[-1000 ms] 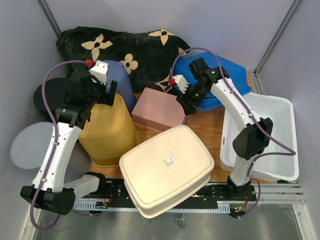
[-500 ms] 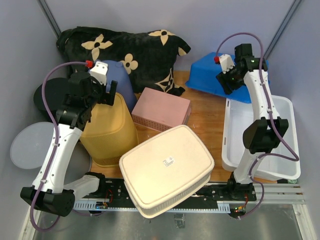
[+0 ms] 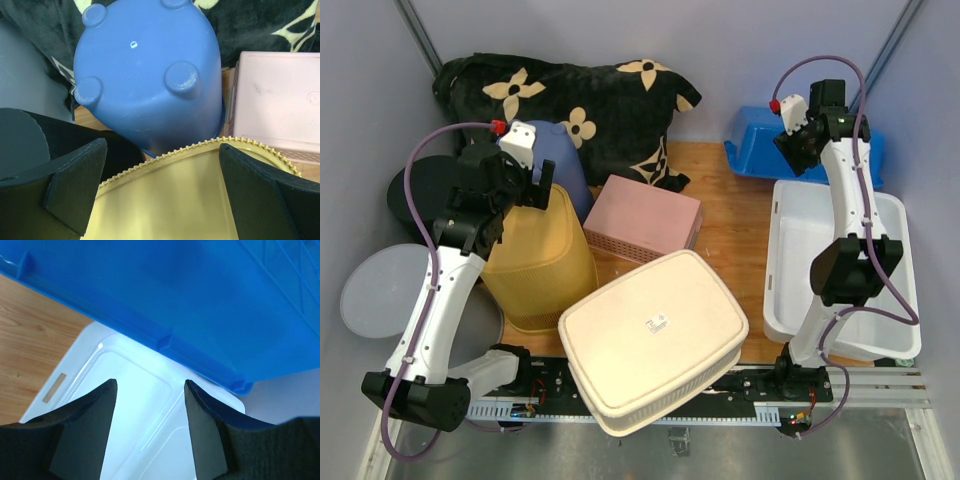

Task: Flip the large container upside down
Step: Adjust the container at the center of the board.

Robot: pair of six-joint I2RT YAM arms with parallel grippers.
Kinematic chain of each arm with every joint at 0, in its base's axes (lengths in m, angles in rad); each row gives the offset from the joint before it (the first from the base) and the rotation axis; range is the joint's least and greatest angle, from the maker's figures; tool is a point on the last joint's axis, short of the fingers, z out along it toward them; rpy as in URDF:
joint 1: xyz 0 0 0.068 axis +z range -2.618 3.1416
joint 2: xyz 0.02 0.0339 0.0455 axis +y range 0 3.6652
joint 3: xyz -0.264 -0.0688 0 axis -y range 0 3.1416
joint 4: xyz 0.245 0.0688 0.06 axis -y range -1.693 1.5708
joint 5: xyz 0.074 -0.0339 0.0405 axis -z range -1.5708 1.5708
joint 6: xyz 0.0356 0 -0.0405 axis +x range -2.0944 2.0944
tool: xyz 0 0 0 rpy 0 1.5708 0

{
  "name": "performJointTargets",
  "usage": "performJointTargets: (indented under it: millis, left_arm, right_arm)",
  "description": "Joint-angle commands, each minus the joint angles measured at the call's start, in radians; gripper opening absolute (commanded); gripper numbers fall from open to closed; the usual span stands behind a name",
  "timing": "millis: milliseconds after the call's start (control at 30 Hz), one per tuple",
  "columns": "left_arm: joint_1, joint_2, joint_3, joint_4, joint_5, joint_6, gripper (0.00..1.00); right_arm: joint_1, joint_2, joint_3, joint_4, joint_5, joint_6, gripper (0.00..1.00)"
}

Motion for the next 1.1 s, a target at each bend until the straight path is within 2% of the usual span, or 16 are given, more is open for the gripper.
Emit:
performJointTargets:
  millis: [0, 167, 267, 333, 467, 567, 667, 800, 1067]
  left_arm:
    - [0.008, 0.017, -0.03, -0.029, 0.017, 0.004, 0.99]
    - [0.009, 0.018, -0.039, -0.028, 0.022, 0.002, 0.99]
    - [0.01, 0.011, -0.046, -0.034, 0.023, 0.001, 0.99]
    - [0.009, 0.001, -0.058, -0.039, 0.03, 0.004, 0.99]
    - [0.009, 0.003, -0.078, -0.044, 0.035, 0.006, 0.99]
    - [0.011, 0.015, -0.086, -0.049, 0.039, 0.003, 0.99]
    - [0.01, 0.015, -0.093, -0.049, 0.039, 0.002, 0.99]
    - [0.01, 0.008, -0.103, -0.051, 0.03, 0.0, 0.99]
    - [0.01, -0.022, -0.14, -0.055, 0.013, 0.014, 0.99]
  right_arm:
    - [-0.027, -0.005, -0.013, 0.022, 0.037, -0.012, 0.58]
    - [-0.029, -0.05, -0.071, -0.005, -0.014, -0.002, 0.57]
    - [-0.028, -0.13, -0.116, -0.23, -0.193, -0.051, 0.57]
    - [-0.028, -0.225, -0.218, -0.35, -0.262, -0.126, 0.57]
    - [-0.032, -0.528, -0.546, -0.283, -0.25, -0.204, 0.6]
    - [-0.012, -0.61, -0.648, -0.274, -0.29, -0.175, 0.61]
    - [-0.012, -0.598, -0.679, -0.245, -0.303, -0.152, 0.6]
    - [-0.012, -0.536, -0.675, -0.125, -0.305, -0.09, 0.59]
    - [0.007, -0.25, -0.516, -0.088, -0.352, 0.07, 0.52]
